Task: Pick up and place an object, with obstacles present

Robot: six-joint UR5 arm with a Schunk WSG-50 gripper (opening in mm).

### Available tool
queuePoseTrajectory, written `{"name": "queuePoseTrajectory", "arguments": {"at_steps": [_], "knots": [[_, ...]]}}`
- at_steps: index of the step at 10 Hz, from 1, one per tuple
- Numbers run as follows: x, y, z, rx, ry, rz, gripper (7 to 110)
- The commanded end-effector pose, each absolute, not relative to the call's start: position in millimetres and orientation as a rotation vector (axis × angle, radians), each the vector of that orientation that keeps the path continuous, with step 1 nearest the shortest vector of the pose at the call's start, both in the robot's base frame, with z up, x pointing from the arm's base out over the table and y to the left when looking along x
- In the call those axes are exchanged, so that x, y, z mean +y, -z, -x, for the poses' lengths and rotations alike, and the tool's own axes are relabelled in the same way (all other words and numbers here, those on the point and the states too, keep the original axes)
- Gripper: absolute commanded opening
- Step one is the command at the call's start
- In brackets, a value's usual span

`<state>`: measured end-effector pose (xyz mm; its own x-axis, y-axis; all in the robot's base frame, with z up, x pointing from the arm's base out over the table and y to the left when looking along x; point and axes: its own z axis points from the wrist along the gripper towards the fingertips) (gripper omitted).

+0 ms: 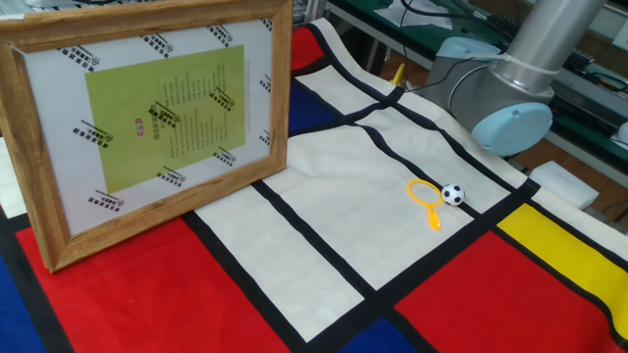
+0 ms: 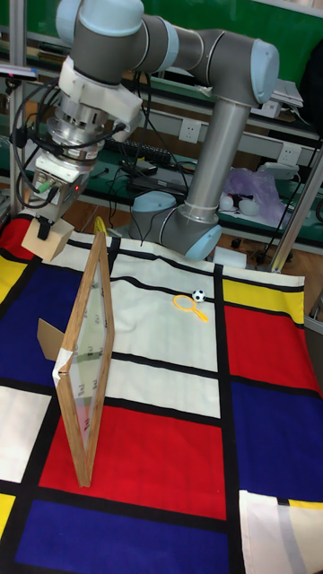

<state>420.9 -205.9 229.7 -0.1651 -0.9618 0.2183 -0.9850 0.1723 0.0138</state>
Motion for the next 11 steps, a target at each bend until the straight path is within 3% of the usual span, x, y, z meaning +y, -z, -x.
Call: {"name": "queuePoseTrajectory", "arguments": {"at_steps": [1, 11], "knots": [[-205.1, -230.6, -425.9, -2.265, -0.21, -1.928, 7], [-199.8, -229.5, -426.3, -2.296, -0.19, -1.919, 7]]}}
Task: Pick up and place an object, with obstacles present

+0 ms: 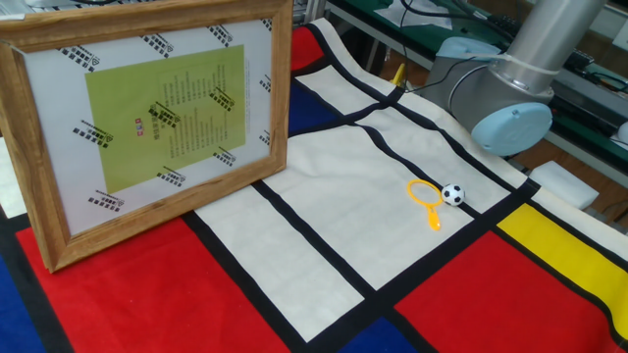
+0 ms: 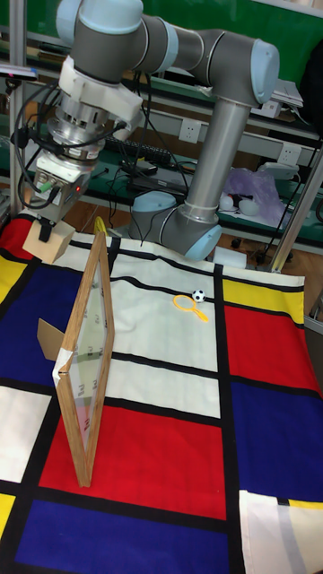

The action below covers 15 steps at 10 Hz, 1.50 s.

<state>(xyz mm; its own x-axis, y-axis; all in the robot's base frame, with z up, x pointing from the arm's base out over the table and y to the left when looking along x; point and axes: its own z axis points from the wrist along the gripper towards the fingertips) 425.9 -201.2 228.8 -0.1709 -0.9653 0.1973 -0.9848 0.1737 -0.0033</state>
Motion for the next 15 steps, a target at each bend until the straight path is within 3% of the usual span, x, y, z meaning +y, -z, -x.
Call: {"name": "queuePoseTrajectory", "arguments": {"at_steps": [1, 15], "knots": [[-201, -230, -425, -2.289, -0.192, -1.915, 7], [-175, -282, -440, -2.225, -0.323, -1.799, 7]]}}
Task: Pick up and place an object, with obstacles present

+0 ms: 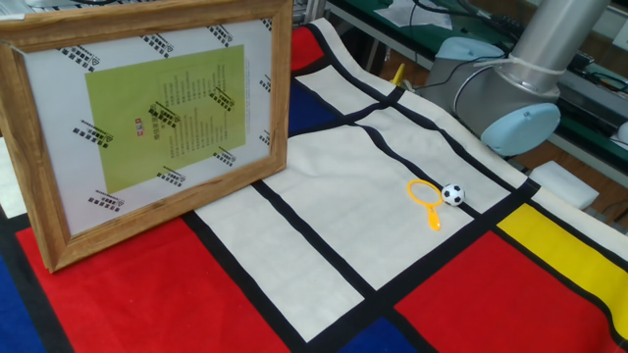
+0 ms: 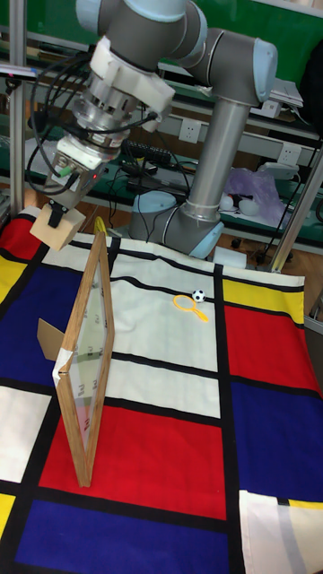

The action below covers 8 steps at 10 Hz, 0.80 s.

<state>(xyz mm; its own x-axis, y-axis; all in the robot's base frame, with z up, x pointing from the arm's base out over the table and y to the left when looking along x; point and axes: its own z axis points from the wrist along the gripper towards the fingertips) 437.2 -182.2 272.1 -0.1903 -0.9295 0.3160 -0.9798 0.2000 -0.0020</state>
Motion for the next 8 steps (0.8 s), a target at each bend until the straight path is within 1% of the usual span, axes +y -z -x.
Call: {"name": "queuePoseTrajectory", "arguments": {"at_steps": [1, 8], "knots": [[-172, -285, -439, -2.222, -0.326, -1.788, 7], [-152, -298, -437, -2.217, -0.363, -1.732, 7]]}}
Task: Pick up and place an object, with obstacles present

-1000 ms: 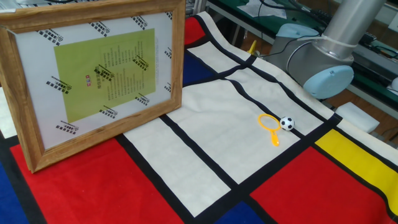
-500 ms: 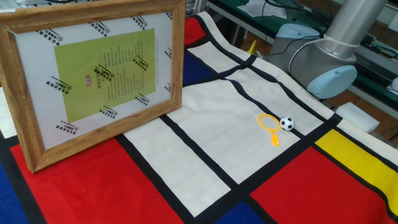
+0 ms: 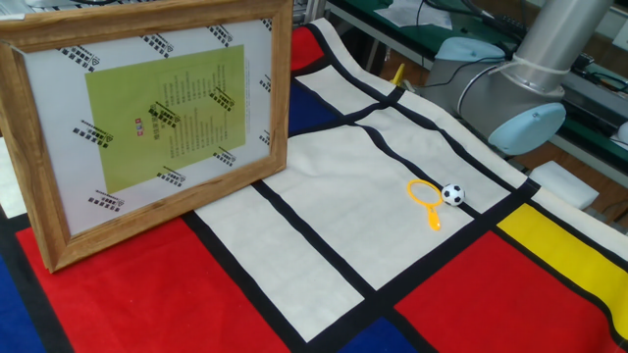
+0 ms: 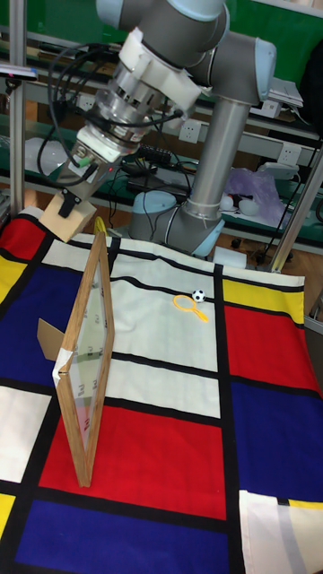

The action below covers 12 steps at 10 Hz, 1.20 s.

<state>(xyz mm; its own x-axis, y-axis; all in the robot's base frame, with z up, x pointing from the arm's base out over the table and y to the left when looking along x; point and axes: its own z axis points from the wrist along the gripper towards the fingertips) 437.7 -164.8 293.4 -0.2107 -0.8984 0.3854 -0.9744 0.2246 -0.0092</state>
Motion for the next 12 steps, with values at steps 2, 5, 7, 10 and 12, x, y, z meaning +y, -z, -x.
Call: {"name": "queuePoseTrajectory", "arguments": {"at_steps": [2, 5, 7, 10, 12], "knots": [[-146, -299, -436, -2.219, -0.379, -1.71, 7], [-135, -300, -435, -2.224, -0.385, -1.694, 7], [-127, -299, -434, -2.24, -0.38, -1.681, 7], [-116, -295, -430, -2.253, -0.374, -1.658, 7], [-113, -294, -429, -2.255, -0.374, -1.653, 7]]}}
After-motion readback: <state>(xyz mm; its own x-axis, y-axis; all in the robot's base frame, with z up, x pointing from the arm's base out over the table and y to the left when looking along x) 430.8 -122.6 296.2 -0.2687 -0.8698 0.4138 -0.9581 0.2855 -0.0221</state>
